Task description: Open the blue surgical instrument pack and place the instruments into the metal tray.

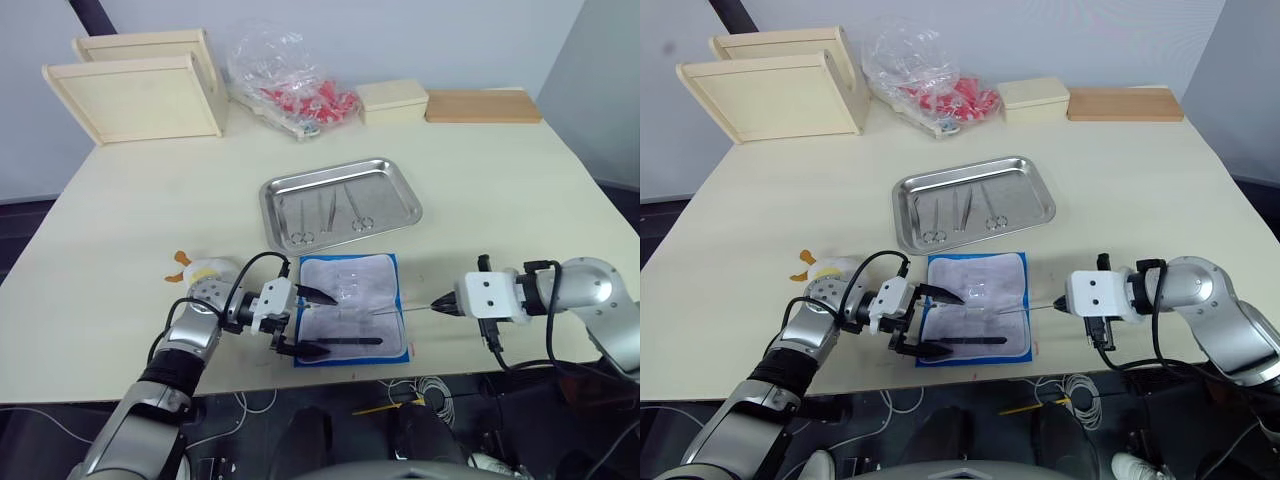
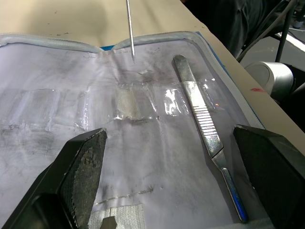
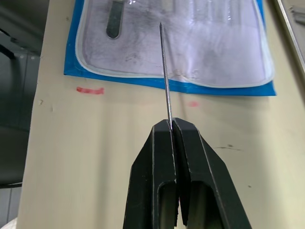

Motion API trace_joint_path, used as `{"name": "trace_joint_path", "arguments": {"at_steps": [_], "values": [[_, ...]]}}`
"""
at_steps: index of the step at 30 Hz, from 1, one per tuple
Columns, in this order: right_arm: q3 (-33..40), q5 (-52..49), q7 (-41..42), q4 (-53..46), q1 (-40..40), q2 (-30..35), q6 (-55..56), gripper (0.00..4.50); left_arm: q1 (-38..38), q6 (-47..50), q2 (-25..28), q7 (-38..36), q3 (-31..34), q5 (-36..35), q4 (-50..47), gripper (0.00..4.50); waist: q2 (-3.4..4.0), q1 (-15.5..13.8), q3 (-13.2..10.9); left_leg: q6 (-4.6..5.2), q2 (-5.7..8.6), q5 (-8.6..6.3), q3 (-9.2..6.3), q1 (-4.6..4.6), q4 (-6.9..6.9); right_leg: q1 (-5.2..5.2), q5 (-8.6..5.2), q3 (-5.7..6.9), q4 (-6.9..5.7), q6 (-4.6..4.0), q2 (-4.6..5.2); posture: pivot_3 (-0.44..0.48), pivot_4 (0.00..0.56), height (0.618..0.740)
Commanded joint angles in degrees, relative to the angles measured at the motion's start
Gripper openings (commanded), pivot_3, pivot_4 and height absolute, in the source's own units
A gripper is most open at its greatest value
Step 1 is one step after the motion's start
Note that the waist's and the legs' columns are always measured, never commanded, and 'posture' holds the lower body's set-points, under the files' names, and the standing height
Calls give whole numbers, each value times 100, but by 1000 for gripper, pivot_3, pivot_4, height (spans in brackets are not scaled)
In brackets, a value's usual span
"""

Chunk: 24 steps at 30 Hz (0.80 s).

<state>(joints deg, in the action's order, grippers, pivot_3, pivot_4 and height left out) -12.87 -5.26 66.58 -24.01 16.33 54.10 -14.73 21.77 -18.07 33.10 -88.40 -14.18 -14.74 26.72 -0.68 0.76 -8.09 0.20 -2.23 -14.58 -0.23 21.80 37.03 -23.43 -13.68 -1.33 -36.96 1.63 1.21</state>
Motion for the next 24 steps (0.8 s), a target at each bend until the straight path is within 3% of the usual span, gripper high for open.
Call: {"name": "trace_joint_path", "arguments": {"at_steps": [1, 13, 24], "values": [[253, -135, -52, -157, 6, 17, -70, 37, -280, 31, 54, -56, -336, 510, 449, 4500, 1, 0, 1, 0, 0, 0, 0, 0, 0, 0, 0, 0, 0, 0, 0, 0, 150, 740], [558, -740, -973, -195, 273, -797, -1554, 37, -330, 117, 93, -47, -324, 479, 301, 4500, 4, 3, 4, 0, 0, 0, 1, 1, 2, 0, 1, -6, -3, 0, -3, 0, 150, 740], [716, -868, -2249, 455, 805, -1769, -2718, 37, -374, 169, 109, -13, -313, 468, 214, 4500, 8, 18, 12, 1, -1, 0, 3, 1, 2, -1, 1, -15, -7, -1, -9, 0, 150, 740]]}}
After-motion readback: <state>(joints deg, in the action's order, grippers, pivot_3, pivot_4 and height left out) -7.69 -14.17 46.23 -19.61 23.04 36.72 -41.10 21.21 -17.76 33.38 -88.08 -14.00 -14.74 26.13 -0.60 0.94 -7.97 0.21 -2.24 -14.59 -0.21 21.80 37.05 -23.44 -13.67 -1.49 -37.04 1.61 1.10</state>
